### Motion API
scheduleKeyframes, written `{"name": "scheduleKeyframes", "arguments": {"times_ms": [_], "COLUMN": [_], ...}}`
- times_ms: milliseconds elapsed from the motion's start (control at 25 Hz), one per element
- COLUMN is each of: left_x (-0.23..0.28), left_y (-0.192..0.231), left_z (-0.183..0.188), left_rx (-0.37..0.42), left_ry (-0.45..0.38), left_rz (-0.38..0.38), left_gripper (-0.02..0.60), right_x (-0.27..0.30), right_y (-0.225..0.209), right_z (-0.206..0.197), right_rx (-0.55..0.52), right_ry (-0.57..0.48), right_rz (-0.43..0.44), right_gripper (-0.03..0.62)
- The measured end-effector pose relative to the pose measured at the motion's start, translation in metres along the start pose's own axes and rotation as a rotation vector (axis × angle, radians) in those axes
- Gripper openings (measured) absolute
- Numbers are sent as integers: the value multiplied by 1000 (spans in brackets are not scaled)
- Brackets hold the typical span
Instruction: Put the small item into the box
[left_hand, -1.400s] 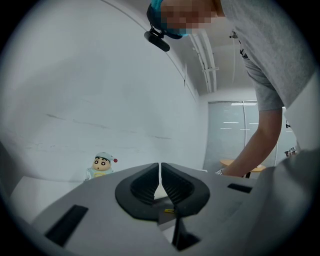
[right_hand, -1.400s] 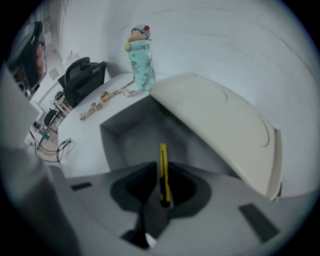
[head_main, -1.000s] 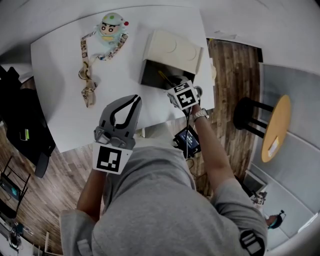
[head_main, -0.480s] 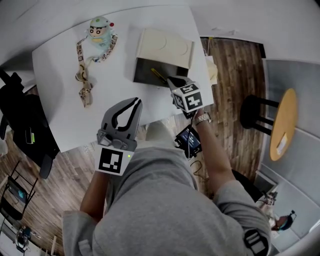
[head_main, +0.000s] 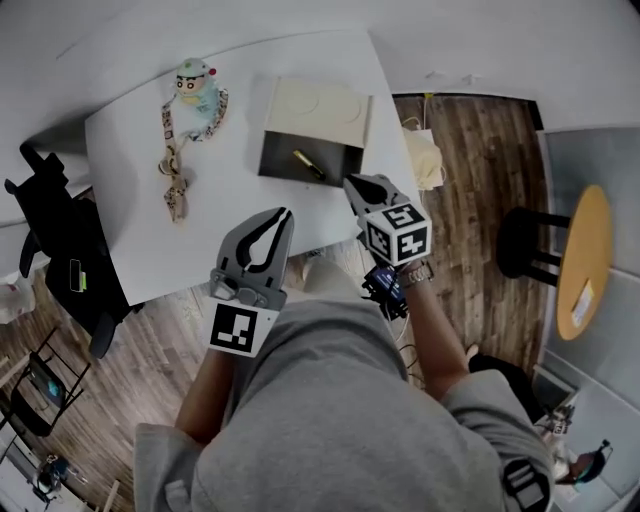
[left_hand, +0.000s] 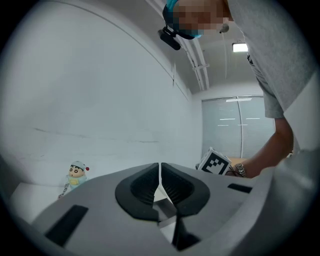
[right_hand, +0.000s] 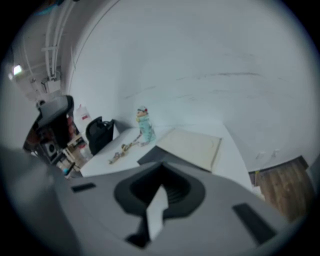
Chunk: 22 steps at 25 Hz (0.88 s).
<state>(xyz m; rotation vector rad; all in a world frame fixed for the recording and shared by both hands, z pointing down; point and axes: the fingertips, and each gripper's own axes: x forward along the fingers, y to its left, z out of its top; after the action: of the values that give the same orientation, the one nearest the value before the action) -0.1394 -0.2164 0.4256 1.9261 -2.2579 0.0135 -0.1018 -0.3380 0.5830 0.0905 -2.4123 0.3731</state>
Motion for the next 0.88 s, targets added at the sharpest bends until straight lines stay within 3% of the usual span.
{"name": "scheduleKeyframes", "arguments": {"times_ms": [280,600,880], "left_x": [4,8,1], "left_y": [-36,-76,-105], "left_z": [17,27,35], "left_rx": [4,33,51], "left_ry": [-21,-60,-100], "left_rz": [38,62,76], "left_gripper": [46,46,46], "right_x": [-72,-141,-185], "right_y": [18,54,57], "right_z": [39,66,63], "right_rx": [83,3,-36], "right_ry": [-189,-345,-401], "right_rz": [89,192,203], "right_gripper": [33,32,32]}}
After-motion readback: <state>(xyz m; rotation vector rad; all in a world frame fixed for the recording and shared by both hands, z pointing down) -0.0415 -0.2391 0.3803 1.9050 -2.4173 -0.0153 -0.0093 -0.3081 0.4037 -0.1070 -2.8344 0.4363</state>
